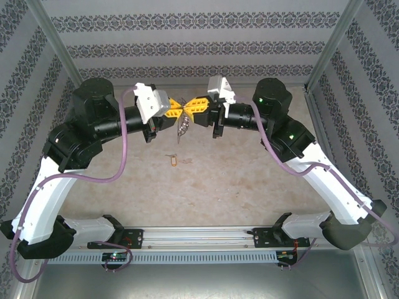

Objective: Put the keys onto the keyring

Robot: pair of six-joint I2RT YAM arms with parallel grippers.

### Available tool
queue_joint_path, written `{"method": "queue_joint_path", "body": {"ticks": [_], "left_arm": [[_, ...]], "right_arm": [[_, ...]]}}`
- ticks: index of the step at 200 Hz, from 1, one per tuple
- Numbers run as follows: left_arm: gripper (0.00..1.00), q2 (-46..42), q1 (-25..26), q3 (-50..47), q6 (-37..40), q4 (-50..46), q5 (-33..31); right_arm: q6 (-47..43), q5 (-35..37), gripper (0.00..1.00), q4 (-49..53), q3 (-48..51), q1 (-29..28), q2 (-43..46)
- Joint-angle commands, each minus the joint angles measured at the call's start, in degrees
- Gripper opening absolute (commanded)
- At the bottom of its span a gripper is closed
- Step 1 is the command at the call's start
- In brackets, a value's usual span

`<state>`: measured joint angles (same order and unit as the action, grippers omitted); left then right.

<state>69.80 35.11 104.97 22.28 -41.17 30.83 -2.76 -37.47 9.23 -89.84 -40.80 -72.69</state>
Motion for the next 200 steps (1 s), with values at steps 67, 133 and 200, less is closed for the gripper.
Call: {"method": "queue_joint_path", "body": {"ticks": [67,133,200], "left_arm": [[0.15,-2.0,-2.3,-2.6,-5.7,10.3,6.7],[0.16,-2.8,-5.3,-3.5,-9.2,14.9,10.6],[0.18,-2.7,-6.7,-3.5,-13.6,19.2,15.9]], "right_arm": [[19.0,-5.7,0.0,-23.6,3.0,2.3,0.9],[22.6,-10.6,0.0,-24.7,1.6,2.4,-1.3],[25.3,-11.5,0.0,-27.9,0.6,3.0,-3.0]]}}
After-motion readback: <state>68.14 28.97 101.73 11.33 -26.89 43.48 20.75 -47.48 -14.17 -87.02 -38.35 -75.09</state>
